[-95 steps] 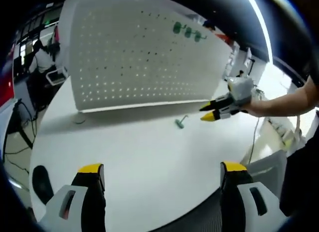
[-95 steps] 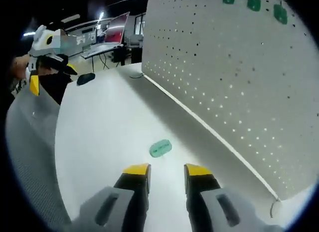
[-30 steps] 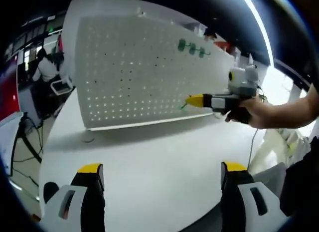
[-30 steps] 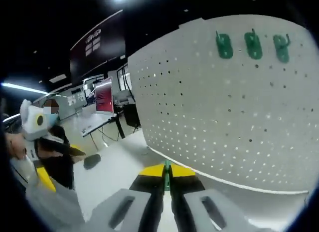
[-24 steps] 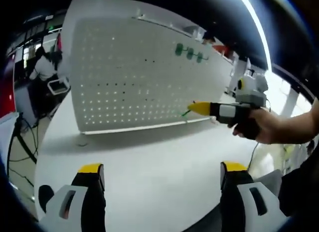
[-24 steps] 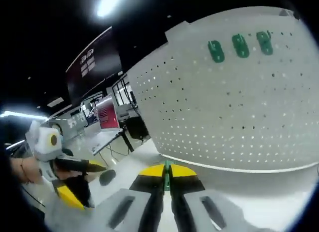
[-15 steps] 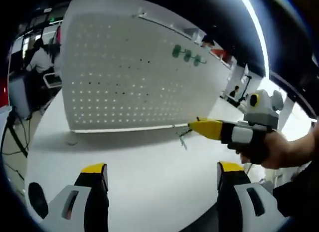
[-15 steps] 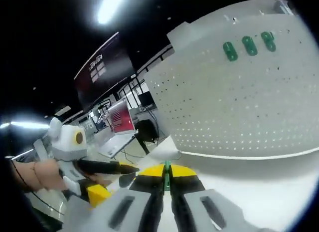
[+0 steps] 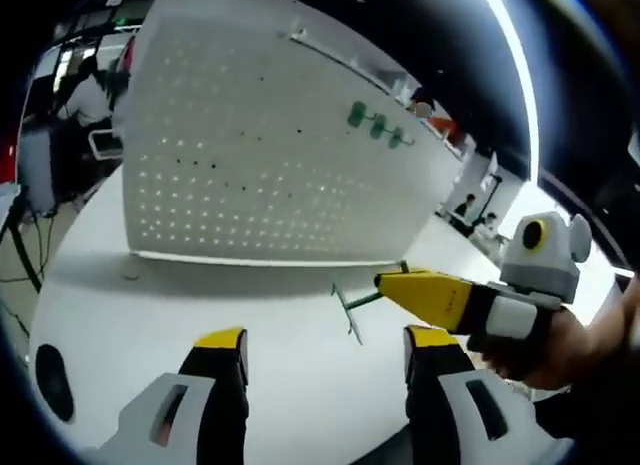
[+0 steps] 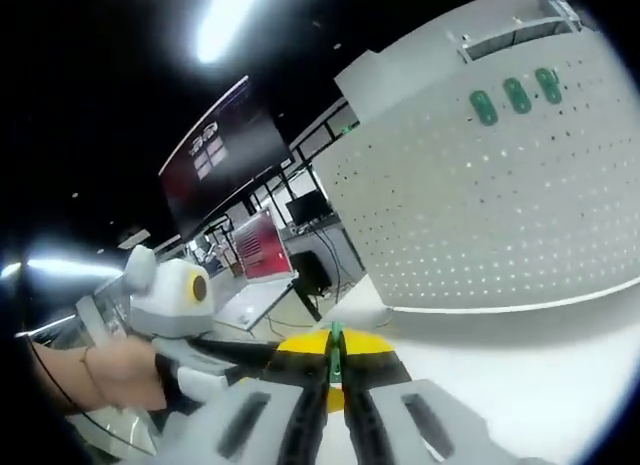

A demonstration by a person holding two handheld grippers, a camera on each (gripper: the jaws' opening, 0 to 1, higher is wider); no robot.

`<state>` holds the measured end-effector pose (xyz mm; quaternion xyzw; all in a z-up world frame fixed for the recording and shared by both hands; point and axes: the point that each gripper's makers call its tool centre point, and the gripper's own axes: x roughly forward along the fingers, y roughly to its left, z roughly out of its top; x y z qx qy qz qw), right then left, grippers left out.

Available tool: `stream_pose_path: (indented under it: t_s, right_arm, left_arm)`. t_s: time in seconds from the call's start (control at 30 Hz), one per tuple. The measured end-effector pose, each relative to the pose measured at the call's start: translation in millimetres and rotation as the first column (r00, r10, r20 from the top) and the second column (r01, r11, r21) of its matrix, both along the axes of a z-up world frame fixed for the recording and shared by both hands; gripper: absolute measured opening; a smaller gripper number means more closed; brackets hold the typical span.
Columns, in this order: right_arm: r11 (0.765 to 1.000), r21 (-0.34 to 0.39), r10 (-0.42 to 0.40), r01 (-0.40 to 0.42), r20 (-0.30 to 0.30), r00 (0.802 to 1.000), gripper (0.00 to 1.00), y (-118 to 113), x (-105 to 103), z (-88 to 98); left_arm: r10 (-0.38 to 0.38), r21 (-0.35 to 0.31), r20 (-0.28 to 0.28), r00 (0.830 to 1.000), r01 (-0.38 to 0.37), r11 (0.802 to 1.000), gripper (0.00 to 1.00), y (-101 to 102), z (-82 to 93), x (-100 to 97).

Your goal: Insert the hook assembly into the mounting plate slot until the hook locks in place.

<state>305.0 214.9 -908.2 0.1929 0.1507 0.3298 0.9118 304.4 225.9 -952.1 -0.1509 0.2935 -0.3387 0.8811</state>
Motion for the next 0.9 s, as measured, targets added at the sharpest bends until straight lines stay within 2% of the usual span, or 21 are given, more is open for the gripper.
stream_pose_path:
  t_s: [0.17, 0.2, 0.27, 0.3, 0.4, 0.57, 0.7, 0.8, 0.9]
  right_arm:
    - [1.0, 0.007, 0.004, -0.004, 0.015, 1.0, 0.0, 3, 0, 5.2]
    - [1.0, 0.007, 0.005, -0.005, 0.018, 1.0, 0.0, 4, 0, 6.2]
    - [1.0, 0.004, 0.01, -0.01, 0.023, 1.0, 0.0, 6, -2, 6.7]
    - [1.0, 0.003, 0.011, -0.011, 0.026, 1.0, 0.0, 7, -2, 6.9]
    - [1.0, -0.013, 0.013, -0.012, 0.039, 0.999, 0.0, 7, -3, 7.5]
    - [1.0, -0.023, 0.015, -0.014, 0.053, 0.998, 0.0, 7, -5, 9.1]
    - [1.0, -0.025, 0.01, -0.008, 0.061, 0.998, 0.0, 5, -6, 9.6]
    - [1.0, -0.03, 0.008, -0.006, 0.069, 0.998, 0.0, 5, -7, 10.0]
    - [0.998, -0.058, 0.014, -0.008, 0.094, 0.995, 0.0, 5, -9, 11.6]
  left_arm:
    - [0.0, -0.048, -0.009, 1.0, 0.0, 0.999, 0.48, -2, 3.1, -2.0]
    - [-0.004, -0.043, -0.005, 1.0, 0.004, 0.999, 0.46, -3, 3.5, -2.5]
    - [-0.035, 0.009, 0.031, 0.999, 0.034, 0.999, 0.41, -3, 3.4, -3.6]
    - [-0.037, 0.007, 0.03, 0.999, 0.037, 0.999, 0.38, -4, 4.2, -4.2]
    - [-0.025, -0.051, 0.02, 0.999, 0.026, 0.998, 0.27, -5, 10.4, -3.3]
    - [-0.022, -0.095, -0.002, 1.0, 0.022, 0.995, 0.14, -5, 11.8, -4.2]
    - [-0.029, -0.13, -0.025, 0.999, 0.026, 0.991, 0.08, -10, 13.3, -6.8]
    - [-0.021, -0.141, -0.04, 0.999, 0.015, 0.99, 0.08, -11, 12.6, -6.6]
    - [-0.022, -0.167, -0.053, 0.998, 0.013, 0.986, 0.05, -13, 14.3, -7.4]
